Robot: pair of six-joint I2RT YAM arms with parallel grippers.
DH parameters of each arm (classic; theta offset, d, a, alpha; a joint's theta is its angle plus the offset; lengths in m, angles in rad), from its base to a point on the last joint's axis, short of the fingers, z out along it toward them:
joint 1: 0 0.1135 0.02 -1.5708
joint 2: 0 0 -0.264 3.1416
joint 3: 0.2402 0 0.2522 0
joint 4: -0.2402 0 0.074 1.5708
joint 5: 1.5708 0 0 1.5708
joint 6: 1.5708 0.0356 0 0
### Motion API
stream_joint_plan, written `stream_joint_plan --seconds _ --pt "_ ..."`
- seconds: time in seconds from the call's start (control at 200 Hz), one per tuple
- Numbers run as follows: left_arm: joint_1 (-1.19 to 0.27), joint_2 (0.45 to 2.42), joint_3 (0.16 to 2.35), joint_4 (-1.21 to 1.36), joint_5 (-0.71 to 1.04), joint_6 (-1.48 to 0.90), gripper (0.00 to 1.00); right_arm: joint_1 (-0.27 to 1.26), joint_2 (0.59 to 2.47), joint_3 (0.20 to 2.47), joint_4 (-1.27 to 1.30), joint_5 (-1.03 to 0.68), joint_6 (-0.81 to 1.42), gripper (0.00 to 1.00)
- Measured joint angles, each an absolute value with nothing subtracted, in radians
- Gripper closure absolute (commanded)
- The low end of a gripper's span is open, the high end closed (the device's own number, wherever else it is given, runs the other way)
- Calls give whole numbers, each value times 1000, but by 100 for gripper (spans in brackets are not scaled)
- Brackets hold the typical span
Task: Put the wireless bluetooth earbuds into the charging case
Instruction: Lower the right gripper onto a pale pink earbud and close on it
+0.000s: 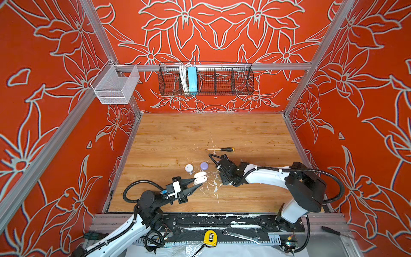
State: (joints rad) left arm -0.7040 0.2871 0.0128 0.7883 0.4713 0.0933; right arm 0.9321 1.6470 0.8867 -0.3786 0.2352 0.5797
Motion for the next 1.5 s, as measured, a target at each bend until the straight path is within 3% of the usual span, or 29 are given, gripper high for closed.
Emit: stream_joint_plan --seconds 0.2,0.886,1.306,1.501 --pt "-708 273 13 782 471 94 100 932 1649 920 -387 194 575 34" --pt "-716 271 13 763 472 112 100 902 1753 1007 -378 149 558 64" --pt "-721 271 13 756 473 116 100 902 1771 1026 -376 147 558 65" --pt "-721 271 13 750 473 116 100 900 1779 1035 -369 144 556 72"
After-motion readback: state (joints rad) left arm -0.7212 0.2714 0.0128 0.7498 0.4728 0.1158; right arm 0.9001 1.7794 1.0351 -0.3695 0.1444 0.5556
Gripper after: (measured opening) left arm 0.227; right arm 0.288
